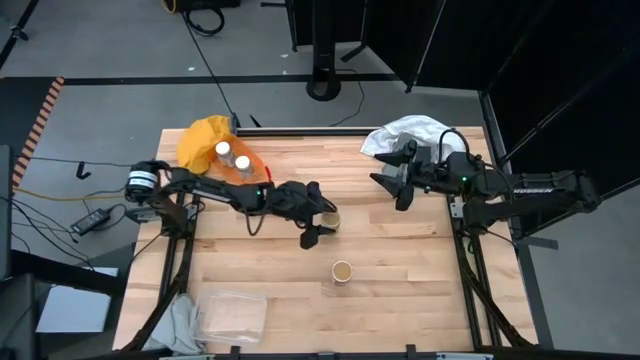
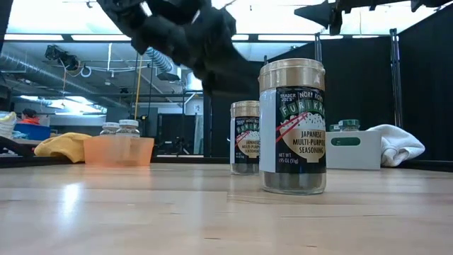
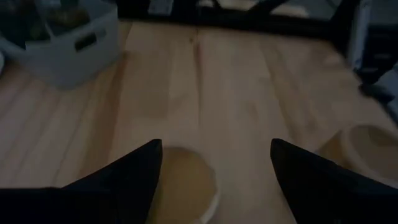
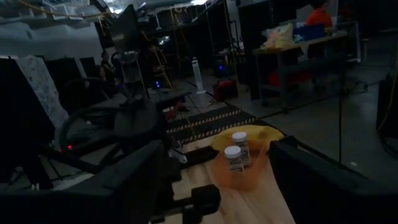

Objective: Sort spices by type
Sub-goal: Put the top gold seasoning bottle into the transparent bin

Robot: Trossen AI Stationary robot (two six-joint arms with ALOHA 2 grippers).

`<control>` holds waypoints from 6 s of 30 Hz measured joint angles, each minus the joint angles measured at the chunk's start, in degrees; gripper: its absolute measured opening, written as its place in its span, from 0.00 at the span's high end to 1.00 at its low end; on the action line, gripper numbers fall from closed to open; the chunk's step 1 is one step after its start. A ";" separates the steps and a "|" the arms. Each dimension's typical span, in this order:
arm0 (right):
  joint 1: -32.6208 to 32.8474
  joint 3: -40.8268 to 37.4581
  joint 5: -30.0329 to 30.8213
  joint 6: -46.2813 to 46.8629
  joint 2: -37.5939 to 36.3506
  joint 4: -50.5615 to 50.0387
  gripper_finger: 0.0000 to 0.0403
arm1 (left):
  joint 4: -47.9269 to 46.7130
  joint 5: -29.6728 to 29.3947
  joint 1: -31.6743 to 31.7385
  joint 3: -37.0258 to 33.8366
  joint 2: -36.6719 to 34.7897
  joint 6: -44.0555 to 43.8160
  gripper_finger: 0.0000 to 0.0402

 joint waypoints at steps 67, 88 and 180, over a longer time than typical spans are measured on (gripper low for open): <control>0.14 -0.02 5.24 11.25 1.08 -21.79 0.29 | -10.60 -13.33 2.41 0.02 2.80 -8.52 0.24; 1.11 -0.04 3.48 22.40 22.99 -25.65 0.34 | -11.00 8.13 7.65 0.04 2.80 -51.46 0.24; 10.68 0.15 -1.92 34.81 22.63 -35.14 0.46 | 14.13 22.03 9.16 0.02 15.15 -55.55 0.11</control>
